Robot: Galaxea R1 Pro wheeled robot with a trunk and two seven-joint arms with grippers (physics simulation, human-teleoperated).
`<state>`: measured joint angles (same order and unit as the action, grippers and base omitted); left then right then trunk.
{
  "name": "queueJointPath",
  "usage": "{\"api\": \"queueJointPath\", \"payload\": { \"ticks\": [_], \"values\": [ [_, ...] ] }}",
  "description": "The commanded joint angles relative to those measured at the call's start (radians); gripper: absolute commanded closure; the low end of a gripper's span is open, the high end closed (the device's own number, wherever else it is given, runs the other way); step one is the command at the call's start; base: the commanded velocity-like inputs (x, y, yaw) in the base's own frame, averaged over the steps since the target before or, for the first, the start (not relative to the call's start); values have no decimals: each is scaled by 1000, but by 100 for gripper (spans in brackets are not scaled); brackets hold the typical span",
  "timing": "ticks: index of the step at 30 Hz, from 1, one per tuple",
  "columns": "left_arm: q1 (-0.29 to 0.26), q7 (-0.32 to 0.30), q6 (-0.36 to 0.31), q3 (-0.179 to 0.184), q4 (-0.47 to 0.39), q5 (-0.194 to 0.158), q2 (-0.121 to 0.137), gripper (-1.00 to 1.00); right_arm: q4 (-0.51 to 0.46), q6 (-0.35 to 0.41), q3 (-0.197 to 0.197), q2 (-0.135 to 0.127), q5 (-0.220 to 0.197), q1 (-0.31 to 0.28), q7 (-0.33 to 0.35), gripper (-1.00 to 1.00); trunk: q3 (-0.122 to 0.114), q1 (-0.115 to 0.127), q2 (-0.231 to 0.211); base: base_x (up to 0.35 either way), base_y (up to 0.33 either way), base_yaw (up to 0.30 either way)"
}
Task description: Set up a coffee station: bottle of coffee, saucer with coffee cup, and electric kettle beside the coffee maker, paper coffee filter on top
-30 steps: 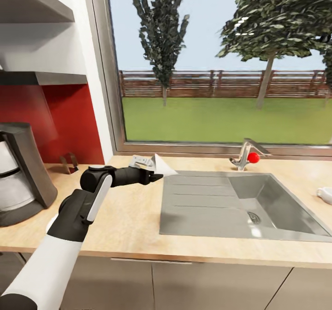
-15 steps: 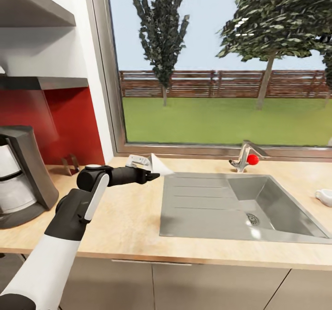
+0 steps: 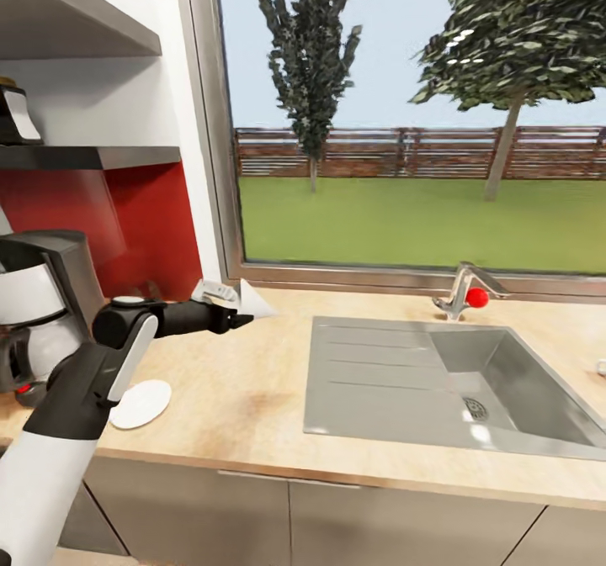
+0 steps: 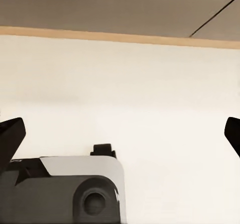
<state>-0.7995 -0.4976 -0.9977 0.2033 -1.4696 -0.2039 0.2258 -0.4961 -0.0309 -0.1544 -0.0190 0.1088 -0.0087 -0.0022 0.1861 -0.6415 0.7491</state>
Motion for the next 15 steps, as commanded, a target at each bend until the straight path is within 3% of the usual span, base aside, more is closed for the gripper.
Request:
{"api": "queueJointPath", "payload": {
  "ticks": [1, 15],
  "values": [
    [-1, 2, -7, 2, -4, -3, 1, 100, 0, -3, -5, 1, 11, 0, -1, -100, -1, 4, -6, 0, 0, 255],
    [2, 4, -7, 9, -6, 2, -7, 100, 22, -3, -3, 2, 11, 0, -2, -100, -37, 57, -104, 0, 0, 260]
  ]
}}
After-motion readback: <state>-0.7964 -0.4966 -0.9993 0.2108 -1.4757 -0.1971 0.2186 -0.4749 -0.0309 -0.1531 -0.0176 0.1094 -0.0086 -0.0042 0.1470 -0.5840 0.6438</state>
